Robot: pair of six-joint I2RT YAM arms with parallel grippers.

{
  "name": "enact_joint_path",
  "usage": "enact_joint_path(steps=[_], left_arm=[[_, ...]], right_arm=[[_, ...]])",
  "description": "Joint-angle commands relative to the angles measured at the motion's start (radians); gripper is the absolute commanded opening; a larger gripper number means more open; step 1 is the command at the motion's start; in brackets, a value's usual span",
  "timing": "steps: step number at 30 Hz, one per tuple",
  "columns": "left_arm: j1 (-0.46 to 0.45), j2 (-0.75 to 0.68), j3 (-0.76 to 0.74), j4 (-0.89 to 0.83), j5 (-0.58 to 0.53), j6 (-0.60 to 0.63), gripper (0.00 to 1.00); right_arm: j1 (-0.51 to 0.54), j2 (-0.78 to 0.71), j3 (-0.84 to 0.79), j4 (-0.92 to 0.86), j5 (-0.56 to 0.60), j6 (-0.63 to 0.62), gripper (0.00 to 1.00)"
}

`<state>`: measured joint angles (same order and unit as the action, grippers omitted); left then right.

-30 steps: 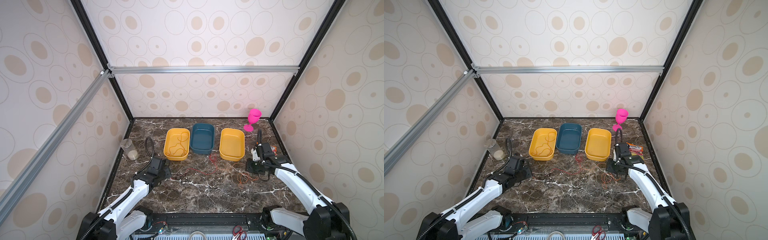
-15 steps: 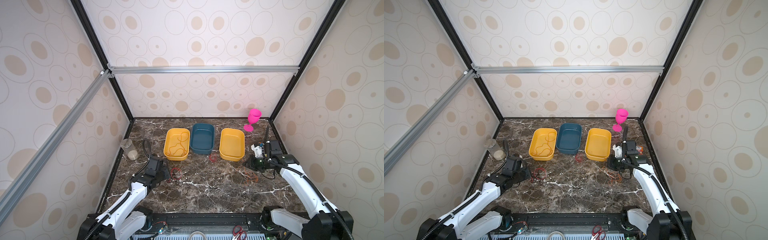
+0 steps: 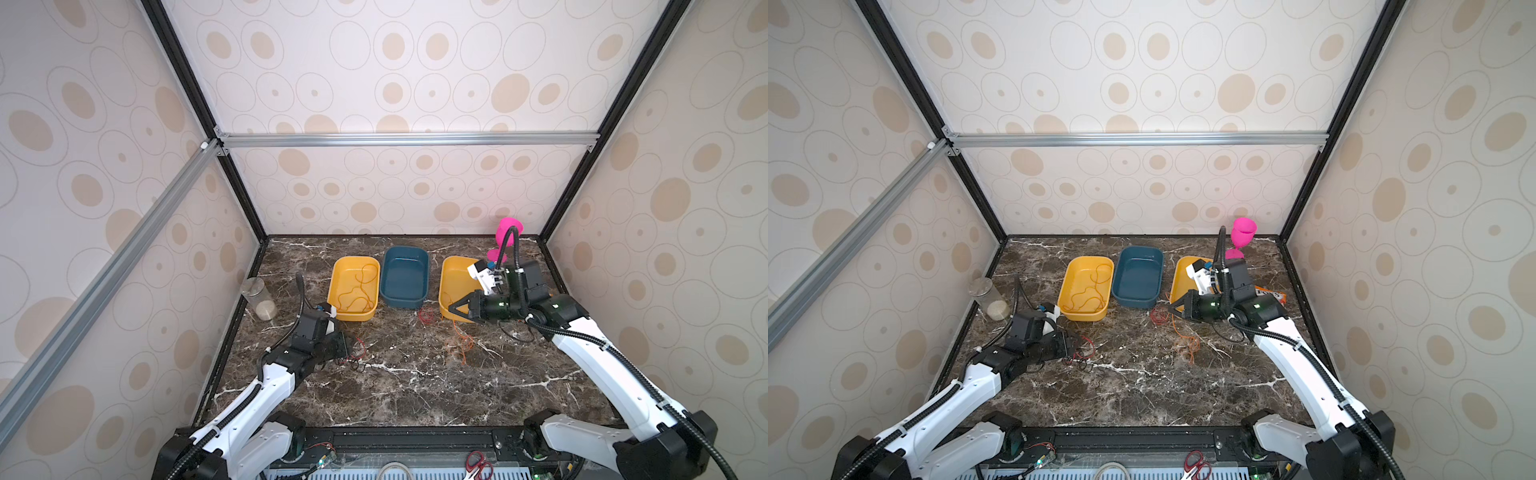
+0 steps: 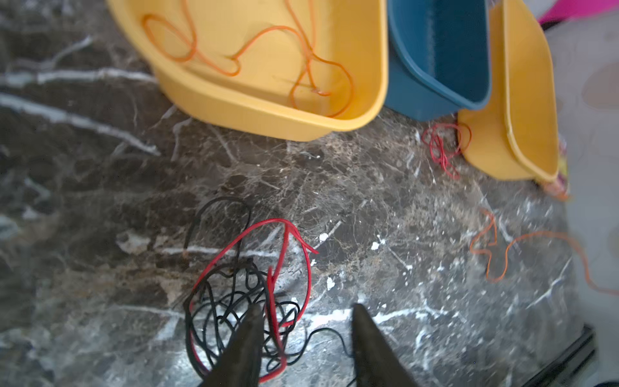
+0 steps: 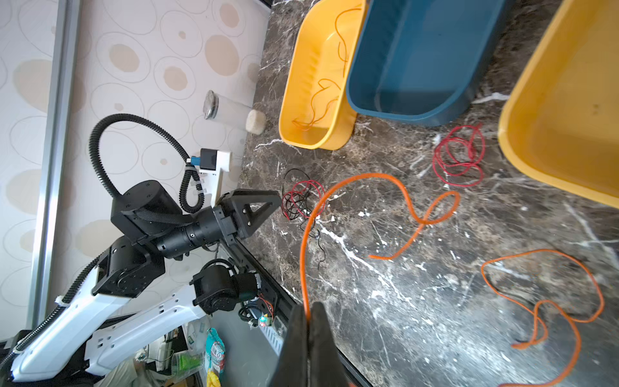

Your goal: Untangle the cables

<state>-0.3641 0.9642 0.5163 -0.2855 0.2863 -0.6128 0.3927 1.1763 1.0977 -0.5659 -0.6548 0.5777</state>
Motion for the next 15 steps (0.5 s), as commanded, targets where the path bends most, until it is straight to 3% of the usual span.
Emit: enact_joint_path(steps=[1, 6, 10, 15], left_arm=[[-0.021, -0.019, 0.068, -0.007, 0.024, 0.057, 0.55], [-0.04, -0.036, 0.08, 0.004, 0.051, 0.064, 0.62], [-0.078, -0.05, 0.054, 0.122, 0.159, 0.064, 0.63], [-0.143, -0.019, 0.037, 0.206, 0.157, 0.037, 0.63]], right_arm=[[0.05, 0.045, 0.052, 0.09, -0.008, 0.058, 0.0], [0.1, 0.086, 0.104, 0.107, 0.009, 0.069, 0.0], [0.101, 0.099, 0.056, 0.122, 0.037, 0.059, 0.0], [0.102, 0.113, -0.031, 0.029, 0.168, -0.02, 0.0]])
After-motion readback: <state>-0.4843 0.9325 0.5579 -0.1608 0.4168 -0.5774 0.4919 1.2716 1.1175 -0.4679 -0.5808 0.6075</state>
